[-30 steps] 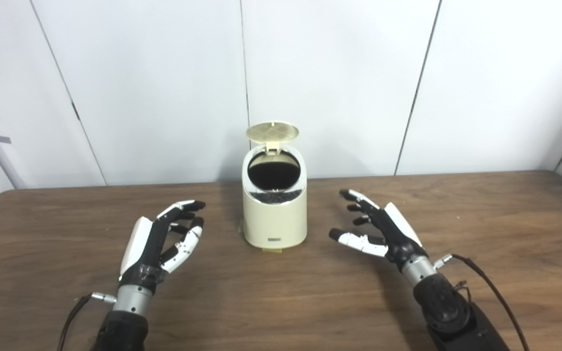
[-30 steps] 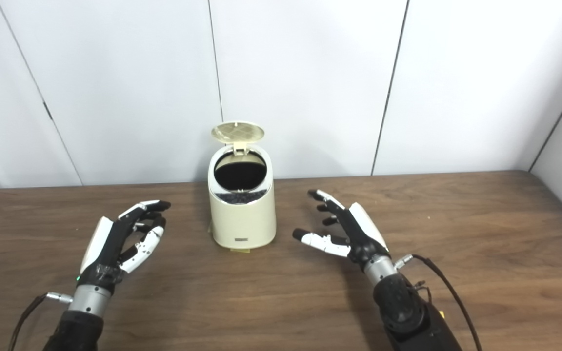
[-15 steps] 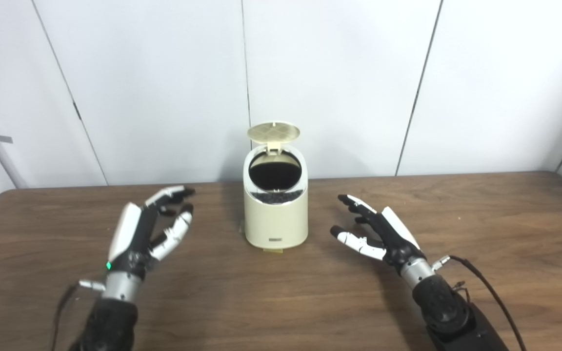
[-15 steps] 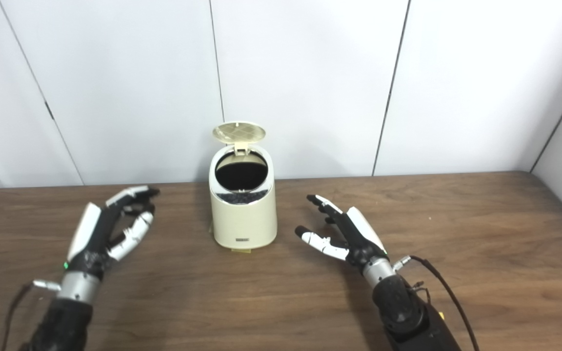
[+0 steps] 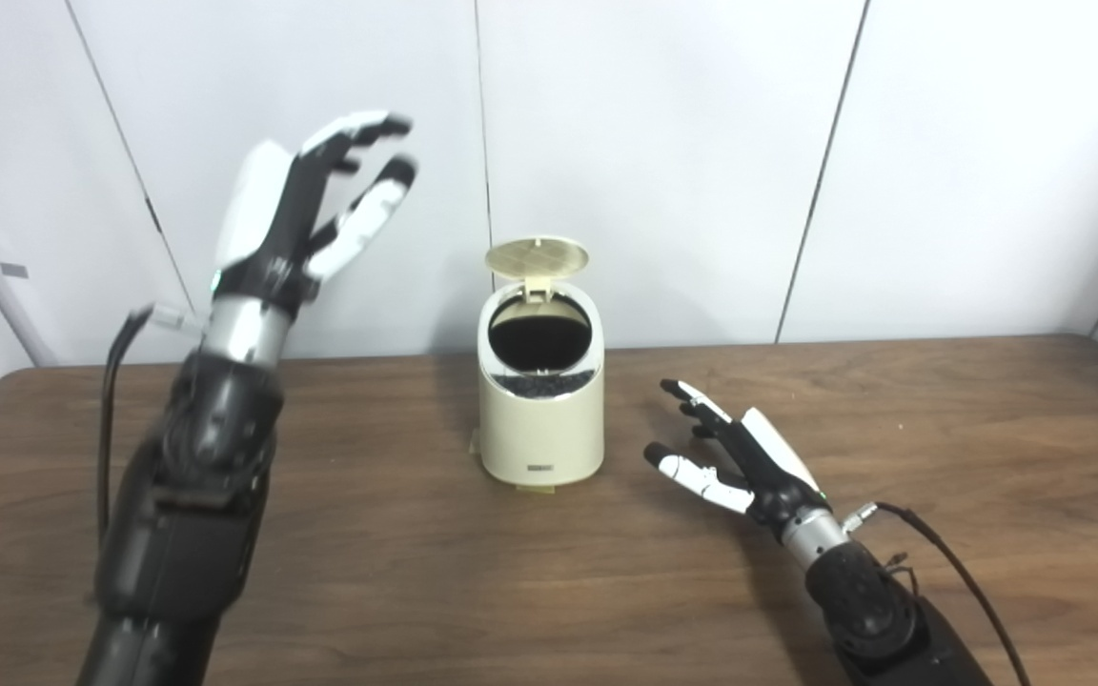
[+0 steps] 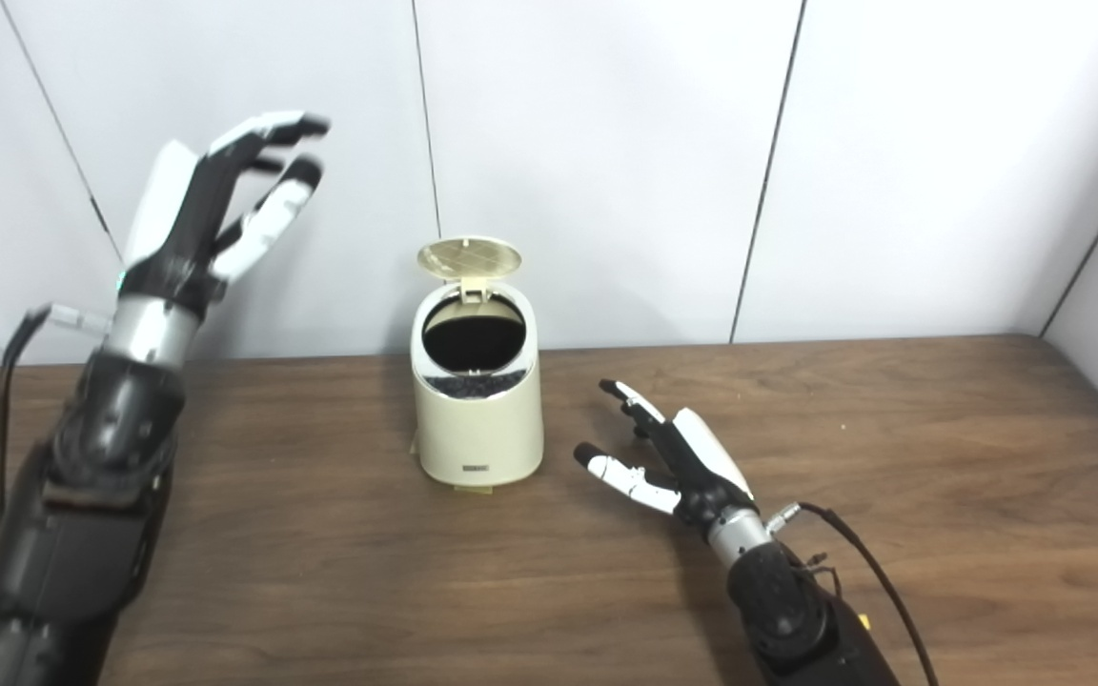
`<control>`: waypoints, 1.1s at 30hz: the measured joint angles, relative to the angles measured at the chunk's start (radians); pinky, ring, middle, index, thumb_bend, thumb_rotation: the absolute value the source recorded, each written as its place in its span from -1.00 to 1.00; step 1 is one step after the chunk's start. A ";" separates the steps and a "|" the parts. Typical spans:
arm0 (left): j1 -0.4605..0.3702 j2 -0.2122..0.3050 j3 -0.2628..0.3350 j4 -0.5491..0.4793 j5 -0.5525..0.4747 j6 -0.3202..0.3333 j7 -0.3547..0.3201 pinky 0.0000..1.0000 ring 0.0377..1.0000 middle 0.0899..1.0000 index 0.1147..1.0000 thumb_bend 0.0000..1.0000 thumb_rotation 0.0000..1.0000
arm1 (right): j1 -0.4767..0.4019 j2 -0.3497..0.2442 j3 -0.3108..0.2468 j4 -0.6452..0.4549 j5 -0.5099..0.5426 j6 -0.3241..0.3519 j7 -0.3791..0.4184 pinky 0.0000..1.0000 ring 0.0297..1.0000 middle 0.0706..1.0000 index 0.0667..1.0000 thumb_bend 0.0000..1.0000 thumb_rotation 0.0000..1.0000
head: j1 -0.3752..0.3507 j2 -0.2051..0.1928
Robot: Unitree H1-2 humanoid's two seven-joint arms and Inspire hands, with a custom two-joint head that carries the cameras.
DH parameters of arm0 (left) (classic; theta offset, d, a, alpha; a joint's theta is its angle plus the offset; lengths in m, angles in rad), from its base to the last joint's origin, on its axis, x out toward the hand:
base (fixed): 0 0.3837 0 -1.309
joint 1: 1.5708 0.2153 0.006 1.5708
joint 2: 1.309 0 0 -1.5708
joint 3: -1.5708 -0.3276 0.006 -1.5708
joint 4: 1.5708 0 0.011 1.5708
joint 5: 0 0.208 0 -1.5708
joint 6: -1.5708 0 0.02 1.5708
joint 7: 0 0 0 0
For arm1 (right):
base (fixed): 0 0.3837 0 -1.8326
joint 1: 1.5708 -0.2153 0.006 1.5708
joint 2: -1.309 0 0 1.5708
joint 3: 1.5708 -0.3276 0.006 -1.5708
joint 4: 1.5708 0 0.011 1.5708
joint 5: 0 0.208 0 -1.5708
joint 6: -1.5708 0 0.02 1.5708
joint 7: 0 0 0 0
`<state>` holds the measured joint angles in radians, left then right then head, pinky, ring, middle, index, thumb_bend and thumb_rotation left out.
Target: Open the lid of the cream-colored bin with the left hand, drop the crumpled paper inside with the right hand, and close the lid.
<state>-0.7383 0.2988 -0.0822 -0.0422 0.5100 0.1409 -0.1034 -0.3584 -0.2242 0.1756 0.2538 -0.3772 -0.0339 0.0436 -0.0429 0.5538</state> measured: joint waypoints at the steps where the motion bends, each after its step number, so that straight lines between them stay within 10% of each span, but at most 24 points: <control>1: -0.018 0.001 -0.009 0.000 0.014 0.027 -0.017 0.56 0.73 0.70 0.59 0.50 0.98 | 0.000 0.000 0.001 0.000 0.000 0.000 0.000 0.75 0.88 0.93 0.91 -0.20 0.54 | 0.000 0.000; 19: -0.108 -0.020 -0.241 0.186 0.100 0.068 -0.134 0.47 0.70 0.73 0.60 0.54 0.89 | 0.000 0.001 0.002 -0.001 -0.003 -0.005 0.001 0.73 0.85 0.91 0.88 -0.19 0.53 | -0.017 0.003; 33: -0.127 -0.032 -0.290 0.262 0.137 0.066 -0.169 0.69 0.83 0.71 0.61 0.51 0.89 | 0.000 0.005 0.002 -0.001 -0.004 -0.002 0.001 0.72 0.85 0.90 0.88 -0.19 0.51 | -0.017 -0.002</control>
<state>-0.8657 0.2667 -0.3721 0.2200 0.6474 0.2068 -0.2727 -0.3586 -0.2193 0.1779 0.2527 -0.3814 -0.0361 0.0449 -0.0598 0.5522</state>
